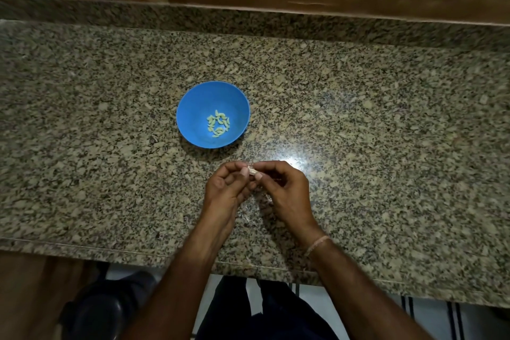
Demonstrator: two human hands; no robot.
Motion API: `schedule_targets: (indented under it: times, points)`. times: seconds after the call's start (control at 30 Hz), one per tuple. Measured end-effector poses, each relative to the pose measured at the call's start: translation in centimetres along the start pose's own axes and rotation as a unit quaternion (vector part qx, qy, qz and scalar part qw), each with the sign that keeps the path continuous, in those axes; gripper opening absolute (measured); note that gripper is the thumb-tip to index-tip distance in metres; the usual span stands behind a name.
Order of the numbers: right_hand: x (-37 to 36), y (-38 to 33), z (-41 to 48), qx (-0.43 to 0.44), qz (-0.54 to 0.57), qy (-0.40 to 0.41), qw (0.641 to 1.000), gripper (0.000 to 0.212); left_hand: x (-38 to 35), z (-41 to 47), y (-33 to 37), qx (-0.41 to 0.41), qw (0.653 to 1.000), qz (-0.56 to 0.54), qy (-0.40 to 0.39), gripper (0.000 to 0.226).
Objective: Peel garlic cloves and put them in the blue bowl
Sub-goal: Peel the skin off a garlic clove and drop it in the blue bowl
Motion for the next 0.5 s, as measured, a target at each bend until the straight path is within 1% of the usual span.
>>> schedule_targets:
  times: [0.13,0.23,0.4,0.43,0.5]
  points:
    - [0.26,-0.22,0.03,0.058,-0.062,-0.004,0.996,0.012,0.03,-0.2,-0.19,-0.005,0.999,0.037,0.01,0.021]
    - [0.33,-0.64,-0.04,0.099,-0.127,-0.018,0.987,0.011,0.22,-0.4,-0.45,-0.02,0.998,0.061,0.026,0.021]
    - [0.08,-0.76,-0.14,0.127,-0.19,-0.028,0.973,0.007,0.2,-0.7,-0.26,-0.055,0.992,0.104,0.054,0.017]
    - [0.0,-0.77,-0.21,0.127,-0.192,-0.026,0.973,0.007,0.2,-0.72,-0.21,-0.06,0.99,0.115,0.057,0.017]
    - [-0.08,-0.69,-0.35,0.093,-0.16,-0.023,0.982,0.007,0.38,-0.61,-0.07,-0.068,0.988,0.127,0.062,0.016]
Point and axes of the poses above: each hand's wrist, its own z-axis towards the middle knuckle, its own x-axis out of the back of the hand, y = z × x, the point moved 3 cm from there along z, towards the middle knuckle, and after that the axes turned 3 degrees about y, right-handed, at the moved point
